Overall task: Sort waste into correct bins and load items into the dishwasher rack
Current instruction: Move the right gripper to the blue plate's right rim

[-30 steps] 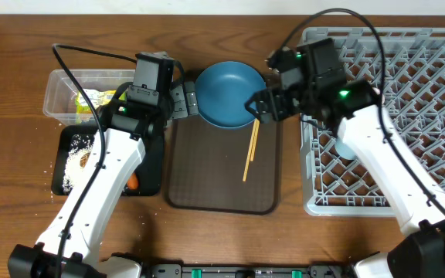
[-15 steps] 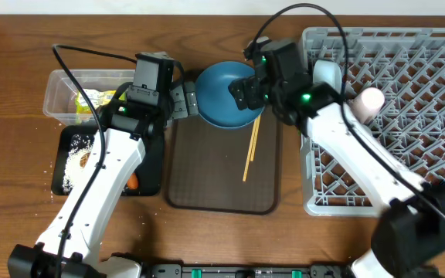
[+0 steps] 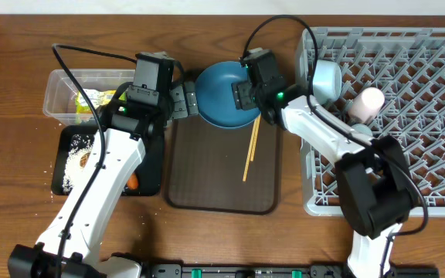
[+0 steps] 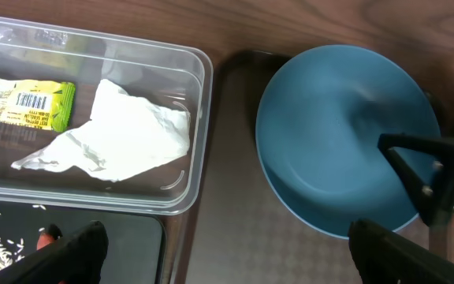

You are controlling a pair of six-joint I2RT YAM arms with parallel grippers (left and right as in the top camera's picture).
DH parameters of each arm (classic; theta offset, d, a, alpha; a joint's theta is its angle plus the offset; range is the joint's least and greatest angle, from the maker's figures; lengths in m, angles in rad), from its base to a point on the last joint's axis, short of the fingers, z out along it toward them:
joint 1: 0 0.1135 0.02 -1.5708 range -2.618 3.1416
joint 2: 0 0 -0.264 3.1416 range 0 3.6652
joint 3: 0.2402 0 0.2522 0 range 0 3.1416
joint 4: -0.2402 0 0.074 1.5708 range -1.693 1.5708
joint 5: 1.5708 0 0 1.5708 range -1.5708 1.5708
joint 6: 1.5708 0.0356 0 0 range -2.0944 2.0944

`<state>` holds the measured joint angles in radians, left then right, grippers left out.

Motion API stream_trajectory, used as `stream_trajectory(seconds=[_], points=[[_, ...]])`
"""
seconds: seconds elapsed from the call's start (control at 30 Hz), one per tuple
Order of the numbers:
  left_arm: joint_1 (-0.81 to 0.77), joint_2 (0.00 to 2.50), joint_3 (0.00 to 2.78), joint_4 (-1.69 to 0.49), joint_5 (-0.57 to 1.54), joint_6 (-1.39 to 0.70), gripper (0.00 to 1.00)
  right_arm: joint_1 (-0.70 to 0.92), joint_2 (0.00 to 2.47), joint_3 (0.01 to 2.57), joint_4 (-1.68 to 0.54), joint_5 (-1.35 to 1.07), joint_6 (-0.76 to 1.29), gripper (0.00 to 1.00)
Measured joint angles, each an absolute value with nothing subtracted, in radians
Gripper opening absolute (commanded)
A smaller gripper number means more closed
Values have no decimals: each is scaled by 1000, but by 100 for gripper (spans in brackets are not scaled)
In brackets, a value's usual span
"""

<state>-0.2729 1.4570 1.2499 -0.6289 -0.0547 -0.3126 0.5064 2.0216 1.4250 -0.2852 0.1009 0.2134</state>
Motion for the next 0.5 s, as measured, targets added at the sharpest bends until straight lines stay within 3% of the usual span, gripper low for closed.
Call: stream_trajectory(seconds=[0.27,0.5], points=[[-273,1457,1250,-628,-55,-313,98,506,2060,1425,-279,152,238,70],[-273,1457,1250,-629,-55,-313,98,507,2060,1425,-279,174,267,70]])
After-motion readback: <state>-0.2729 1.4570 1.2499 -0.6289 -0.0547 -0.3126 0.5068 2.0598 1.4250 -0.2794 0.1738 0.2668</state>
